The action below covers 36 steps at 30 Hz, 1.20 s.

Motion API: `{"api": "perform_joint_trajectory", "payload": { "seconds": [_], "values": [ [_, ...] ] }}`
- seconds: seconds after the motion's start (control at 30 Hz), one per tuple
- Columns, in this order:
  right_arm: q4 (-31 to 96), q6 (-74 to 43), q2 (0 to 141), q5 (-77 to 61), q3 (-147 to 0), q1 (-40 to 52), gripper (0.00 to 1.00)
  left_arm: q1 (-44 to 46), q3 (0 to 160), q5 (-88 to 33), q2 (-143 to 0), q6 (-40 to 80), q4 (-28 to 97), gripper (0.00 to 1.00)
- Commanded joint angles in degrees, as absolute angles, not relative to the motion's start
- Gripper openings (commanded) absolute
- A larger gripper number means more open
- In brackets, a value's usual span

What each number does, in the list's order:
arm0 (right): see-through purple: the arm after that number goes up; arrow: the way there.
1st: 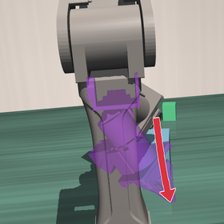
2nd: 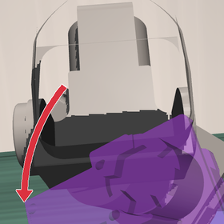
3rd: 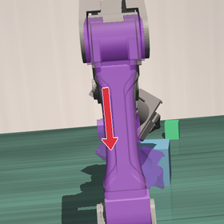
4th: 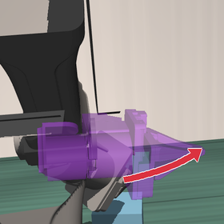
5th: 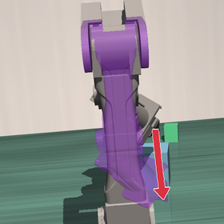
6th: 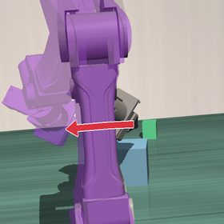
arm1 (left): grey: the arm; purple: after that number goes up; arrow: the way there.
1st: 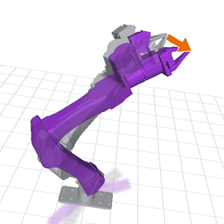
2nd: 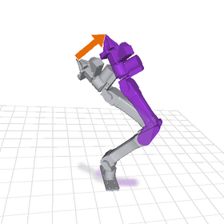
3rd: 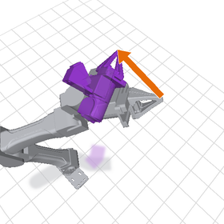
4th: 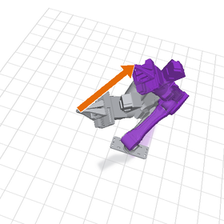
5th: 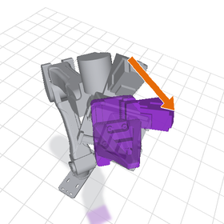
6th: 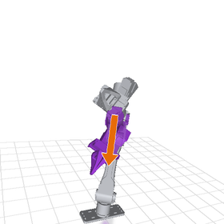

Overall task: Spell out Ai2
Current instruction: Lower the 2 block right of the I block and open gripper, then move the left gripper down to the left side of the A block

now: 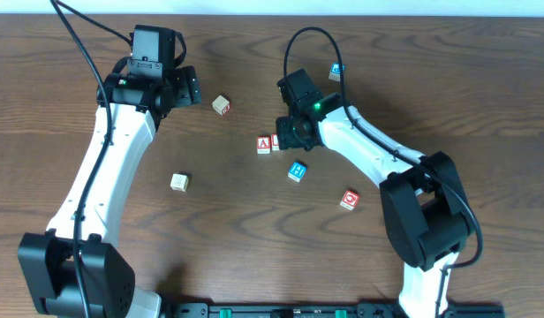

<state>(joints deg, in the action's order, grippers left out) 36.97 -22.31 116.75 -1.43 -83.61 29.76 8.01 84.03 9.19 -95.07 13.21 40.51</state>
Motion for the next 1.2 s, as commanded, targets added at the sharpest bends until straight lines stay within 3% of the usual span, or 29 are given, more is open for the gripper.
{"api": "perform_joint_trajectory", "payload": {
  "seconds": [0.0, 0.13, 0.2, 0.3, 0.33, 0.37, 0.4, 0.53, 0.8, 1.17],
  "values": [
    [35.88, -21.98, 117.34, -0.58, -84.75, 29.98, 0.52, 7.73, 85.01, 8.97, -94.72, 12.40, 40.66, 0.95],
    [37.43, -21.80, 116.99, -0.58, -87.39, 29.26, 0.52, 7.73, 85.01, 8.97, -94.72, 12.38, 40.64, 0.95],
    [39.11, -20.67, 116.66, -0.58, -89.56, 28.88, 0.48, 7.73, 85.01, 8.97, -94.72, 12.38, 40.64, 0.95],
    [42.89, -18.81, 115.90, 0.64, -94.17, 28.38, 0.13, 7.73, 85.01, 8.93, -94.72, 12.38, 40.69, 0.98],
    [43.90, -18.50, 115.61, 1.54, -95.39, 28.25, 0.01, 7.73, 84.97, 8.80, -94.72, 12.38, 40.75, 0.91],
    [44.86, -18.33, 115.28, 2.85, -96.66, 28.12, 0.01, 7.73, 84.86, 8.10, -94.72, 12.38, 40.93, 0.72],
    [45.23, -18.04, 115.00, 4.08, -97.54, 28.08, 0.01, 7.73, 84.71, 7.18, -94.72, 12.40, 41.12, 0.46],
    [45.28, -16.84, 114.65, 8.62, -97.80, 28.03, 0.01, 7.75, 82.43, 2.35, -94.72, 12.78, 41.15, 0.06],
    [44.73, -16.88, 114.74, 6.68, -90.61, 26.57, 0.01, 10.07, 72.05, -3.11, -94.76, 16.34, 37.50, 0.06],
    [39.20, -16.69, 114.93, 1.04, -84.53, 24.25, 0.01, 18.17, 61.14, -1.34, -96.03, 27.44, 24.69, 0.06]
  ]
}}
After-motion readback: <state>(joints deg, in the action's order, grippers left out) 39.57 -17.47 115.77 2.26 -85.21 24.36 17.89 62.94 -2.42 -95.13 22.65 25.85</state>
